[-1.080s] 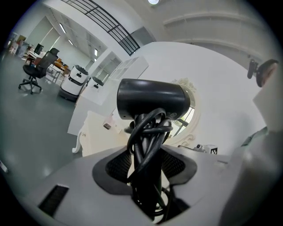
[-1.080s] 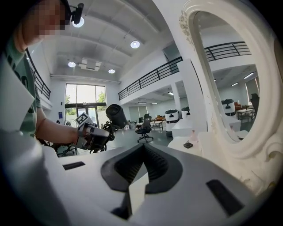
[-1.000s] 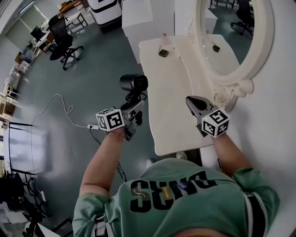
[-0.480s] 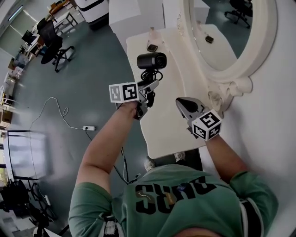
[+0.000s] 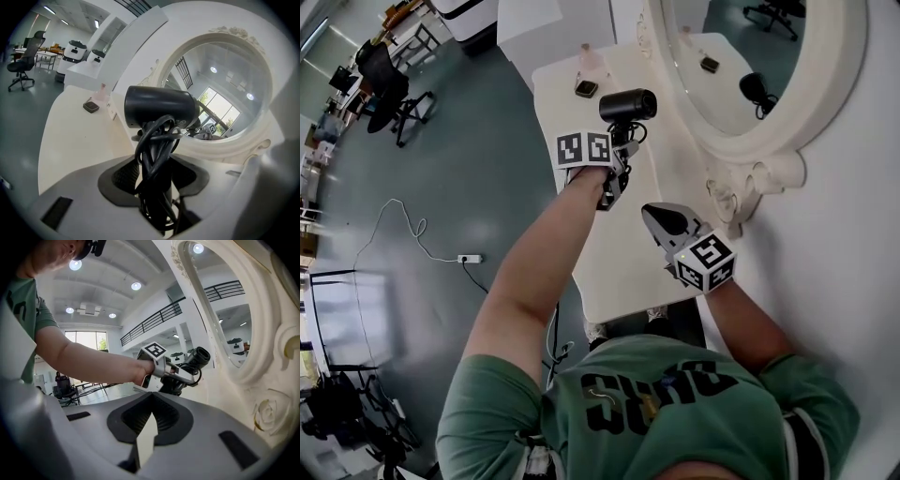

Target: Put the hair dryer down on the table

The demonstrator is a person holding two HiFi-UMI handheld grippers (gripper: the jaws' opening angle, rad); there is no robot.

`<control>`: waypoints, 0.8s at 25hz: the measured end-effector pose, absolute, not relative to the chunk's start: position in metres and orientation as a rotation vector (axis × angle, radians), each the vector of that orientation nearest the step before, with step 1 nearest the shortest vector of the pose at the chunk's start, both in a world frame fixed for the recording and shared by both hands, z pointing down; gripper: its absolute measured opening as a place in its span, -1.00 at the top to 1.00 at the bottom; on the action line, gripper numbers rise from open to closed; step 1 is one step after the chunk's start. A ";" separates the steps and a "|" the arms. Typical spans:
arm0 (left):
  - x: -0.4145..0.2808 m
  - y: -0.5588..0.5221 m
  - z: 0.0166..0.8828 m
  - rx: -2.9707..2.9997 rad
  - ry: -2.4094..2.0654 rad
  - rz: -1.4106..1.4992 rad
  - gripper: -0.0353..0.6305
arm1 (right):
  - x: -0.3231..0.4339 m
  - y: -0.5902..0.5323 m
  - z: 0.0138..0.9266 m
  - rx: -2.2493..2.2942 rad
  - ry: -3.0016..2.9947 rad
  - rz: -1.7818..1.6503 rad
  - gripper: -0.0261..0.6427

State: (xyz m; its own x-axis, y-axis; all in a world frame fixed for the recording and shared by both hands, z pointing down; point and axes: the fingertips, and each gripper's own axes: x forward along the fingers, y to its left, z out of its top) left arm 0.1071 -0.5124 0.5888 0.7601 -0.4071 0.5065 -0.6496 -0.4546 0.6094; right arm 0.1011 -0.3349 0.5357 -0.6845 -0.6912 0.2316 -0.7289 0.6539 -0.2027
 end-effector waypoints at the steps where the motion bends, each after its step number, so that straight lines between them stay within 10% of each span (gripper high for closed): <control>1: 0.112 -0.517 0.597 2.100 -0.802 0.393 0.32 | 0.103 -0.335 0.538 1.183 -2.730 0.429 0.94; 20: 0.136 -0.562 0.654 1.971 -0.948 0.721 0.31 | 0.117 -0.342 0.561 1.179 -2.696 0.487 0.94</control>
